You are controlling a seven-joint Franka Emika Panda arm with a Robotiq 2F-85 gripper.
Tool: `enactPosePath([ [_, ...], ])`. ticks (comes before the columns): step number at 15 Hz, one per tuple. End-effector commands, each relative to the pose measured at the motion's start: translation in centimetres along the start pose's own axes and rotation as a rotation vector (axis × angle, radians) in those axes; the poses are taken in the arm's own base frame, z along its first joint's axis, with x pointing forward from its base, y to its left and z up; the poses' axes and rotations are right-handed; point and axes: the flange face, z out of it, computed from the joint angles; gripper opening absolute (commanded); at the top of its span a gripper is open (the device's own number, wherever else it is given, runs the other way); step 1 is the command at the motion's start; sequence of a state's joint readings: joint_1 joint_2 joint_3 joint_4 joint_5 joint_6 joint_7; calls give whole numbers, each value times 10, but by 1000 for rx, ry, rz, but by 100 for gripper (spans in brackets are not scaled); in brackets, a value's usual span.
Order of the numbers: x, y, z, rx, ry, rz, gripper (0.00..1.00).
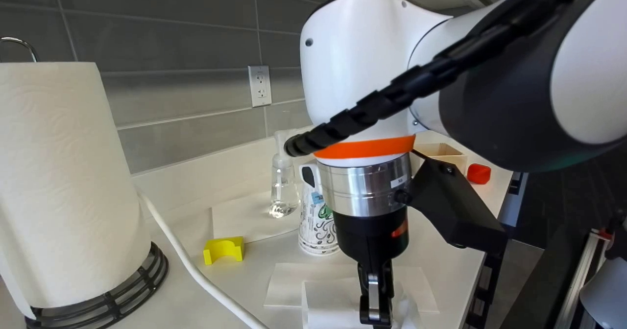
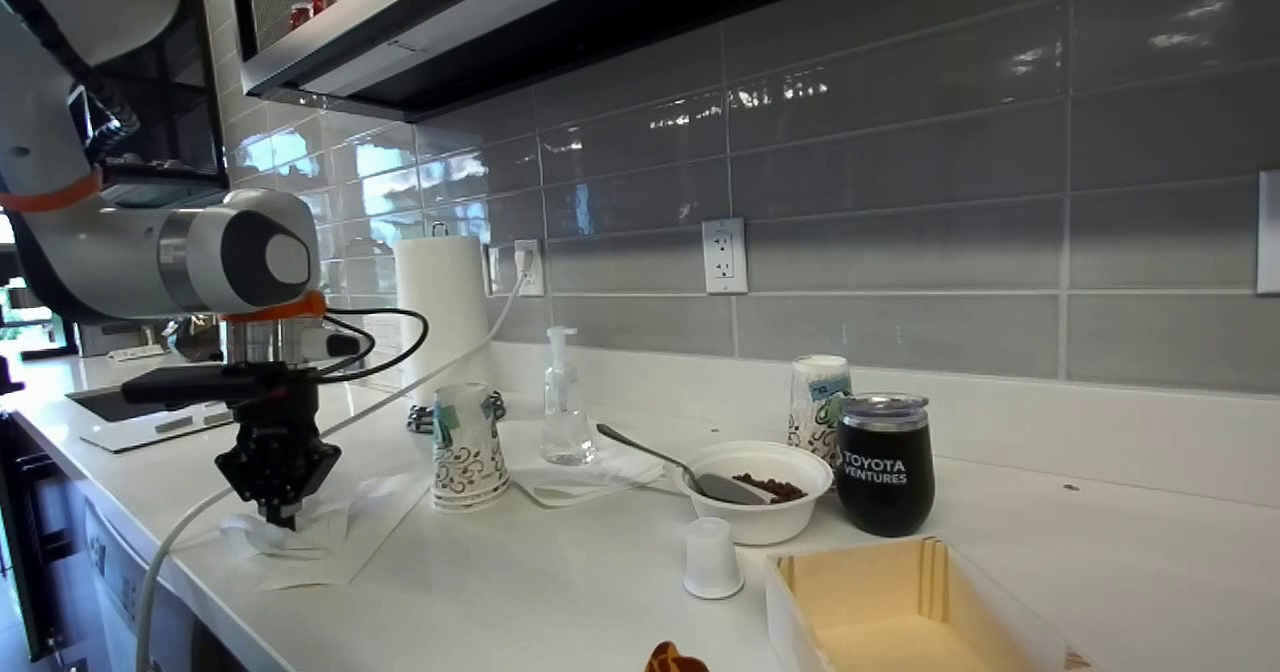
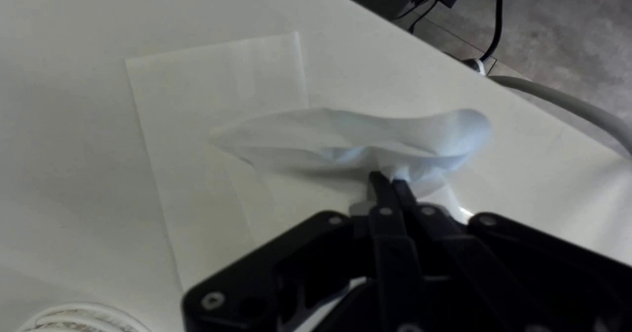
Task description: Use one napkin to wipe the countertop.
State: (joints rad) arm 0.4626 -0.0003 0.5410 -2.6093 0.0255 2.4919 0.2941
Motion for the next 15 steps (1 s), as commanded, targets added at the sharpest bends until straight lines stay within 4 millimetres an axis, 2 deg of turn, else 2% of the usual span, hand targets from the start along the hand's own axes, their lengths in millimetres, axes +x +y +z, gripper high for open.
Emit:
enactPosePath([
  [1,-9,-6,-21,-12,37,-11,0],
  [4,-25,-8,-44,-25,76,9,0],
  [7,-38,3,-64,-29,82,90,0],
  [10,-52,33,-75,-62,26,244,0],
  [15,-68,100,-87,-68,-30,508,0],
])
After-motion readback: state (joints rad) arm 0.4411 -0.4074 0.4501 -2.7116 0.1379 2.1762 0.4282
